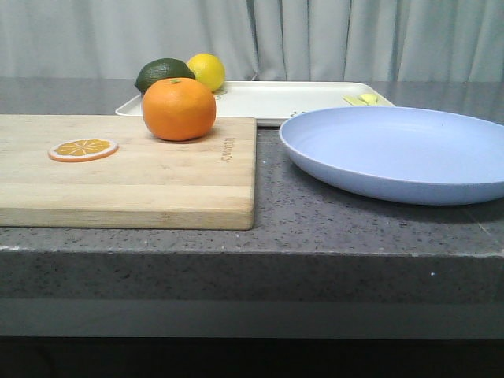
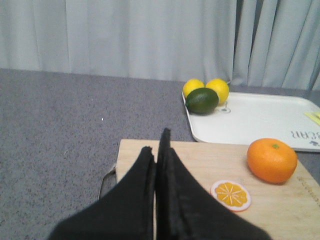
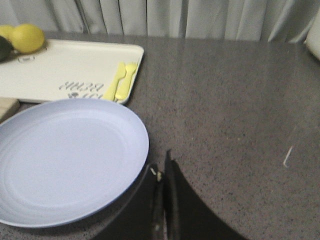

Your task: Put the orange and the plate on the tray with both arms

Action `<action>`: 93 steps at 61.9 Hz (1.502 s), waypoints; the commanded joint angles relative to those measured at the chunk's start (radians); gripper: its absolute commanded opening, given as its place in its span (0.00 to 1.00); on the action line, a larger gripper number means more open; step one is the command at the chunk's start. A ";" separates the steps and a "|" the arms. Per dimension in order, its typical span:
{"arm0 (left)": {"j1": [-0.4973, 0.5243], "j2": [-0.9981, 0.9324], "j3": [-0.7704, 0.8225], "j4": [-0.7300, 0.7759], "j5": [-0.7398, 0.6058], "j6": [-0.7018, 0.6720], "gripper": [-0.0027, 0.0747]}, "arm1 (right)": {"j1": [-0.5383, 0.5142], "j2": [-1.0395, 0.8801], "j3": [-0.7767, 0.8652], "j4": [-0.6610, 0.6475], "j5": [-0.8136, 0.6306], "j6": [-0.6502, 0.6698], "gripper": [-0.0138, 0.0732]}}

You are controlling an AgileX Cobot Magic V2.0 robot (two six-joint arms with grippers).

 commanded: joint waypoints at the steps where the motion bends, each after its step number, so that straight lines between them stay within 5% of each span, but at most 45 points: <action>1: -0.005 0.049 -0.032 -0.008 -0.045 -0.001 0.01 | 0.001 0.080 -0.037 -0.014 -0.047 -0.005 0.08; 30: -0.005 0.095 -0.028 -0.008 -0.045 -0.001 0.02 | 0.001 0.231 -0.037 -0.013 -0.014 -0.005 0.13; 36: -0.005 0.095 -0.028 -0.008 -0.045 -0.001 0.11 | 0.001 0.231 -0.037 -0.013 -0.010 -0.005 0.30; 46: -0.005 0.095 -0.028 -0.008 -0.054 -0.001 0.48 | 0.001 0.231 -0.037 -0.013 -0.003 -0.005 0.77; 52: -0.005 0.095 -0.028 -0.008 -0.054 -0.001 0.70 | 0.001 0.231 -0.037 -0.013 0.004 -0.005 0.93; 58: -0.005 0.101 -0.030 -0.008 -0.046 -0.001 0.80 | 0.003 0.231 -0.047 -0.012 0.036 -0.005 0.90; 93: -0.301 0.558 -0.294 -0.014 -0.028 0.116 0.79 | 0.189 0.231 -0.128 0.014 0.107 -0.111 0.90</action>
